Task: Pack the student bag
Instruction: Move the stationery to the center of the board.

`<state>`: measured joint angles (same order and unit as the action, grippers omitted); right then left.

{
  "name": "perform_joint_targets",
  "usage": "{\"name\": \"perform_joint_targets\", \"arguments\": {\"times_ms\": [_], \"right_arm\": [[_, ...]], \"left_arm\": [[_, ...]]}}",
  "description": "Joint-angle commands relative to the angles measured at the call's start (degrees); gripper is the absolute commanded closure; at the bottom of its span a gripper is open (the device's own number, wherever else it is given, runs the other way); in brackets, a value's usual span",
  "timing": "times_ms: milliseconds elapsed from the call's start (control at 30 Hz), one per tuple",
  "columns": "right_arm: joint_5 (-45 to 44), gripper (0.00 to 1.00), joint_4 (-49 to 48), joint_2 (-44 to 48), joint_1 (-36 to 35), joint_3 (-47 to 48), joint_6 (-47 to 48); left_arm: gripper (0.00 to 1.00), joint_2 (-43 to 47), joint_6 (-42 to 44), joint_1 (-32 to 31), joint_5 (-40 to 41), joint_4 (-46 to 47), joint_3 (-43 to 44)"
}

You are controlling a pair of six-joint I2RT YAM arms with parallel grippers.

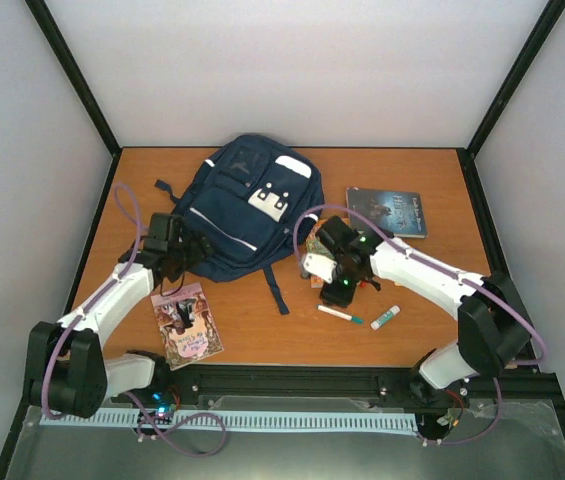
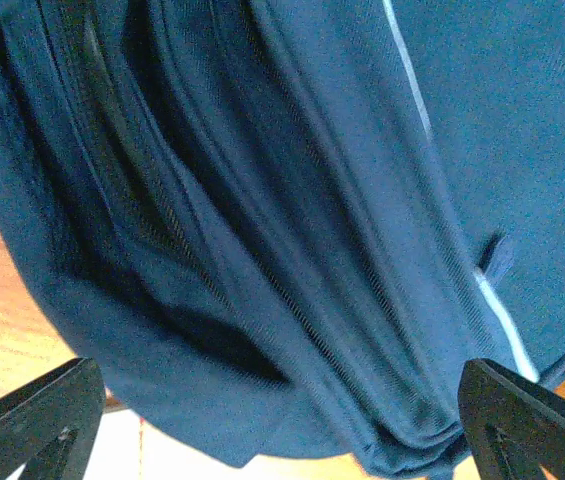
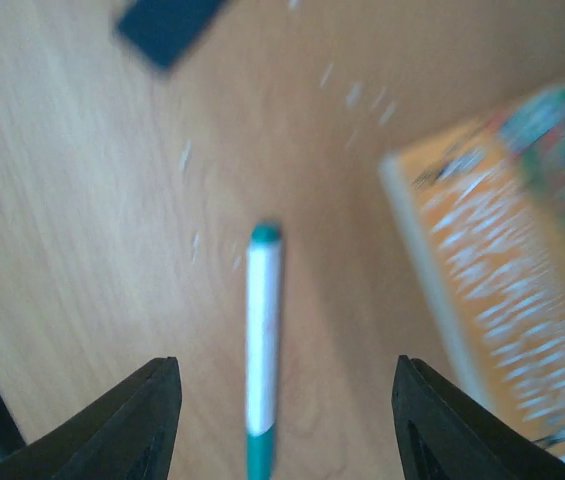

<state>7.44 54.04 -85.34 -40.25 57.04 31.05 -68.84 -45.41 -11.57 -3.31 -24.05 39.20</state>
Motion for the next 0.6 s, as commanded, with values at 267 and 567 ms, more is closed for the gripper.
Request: {"name": "perform_joint_targets", "arguments": {"times_ms": [267, 567], "right_arm": [[0.0, 0.26, -13.6, -15.7, 4.2, 23.0, -13.1], [-2.3, 0.27, -17.6, -27.0, 7.7, 30.2, -14.5]], "left_arm": [[0.00, -5.2, -3.9, 8.8, -6.5, -1.6, 7.2], [0.14, -11.7, -4.9, 9.8, -7.3, 1.8, 8.5]]}}
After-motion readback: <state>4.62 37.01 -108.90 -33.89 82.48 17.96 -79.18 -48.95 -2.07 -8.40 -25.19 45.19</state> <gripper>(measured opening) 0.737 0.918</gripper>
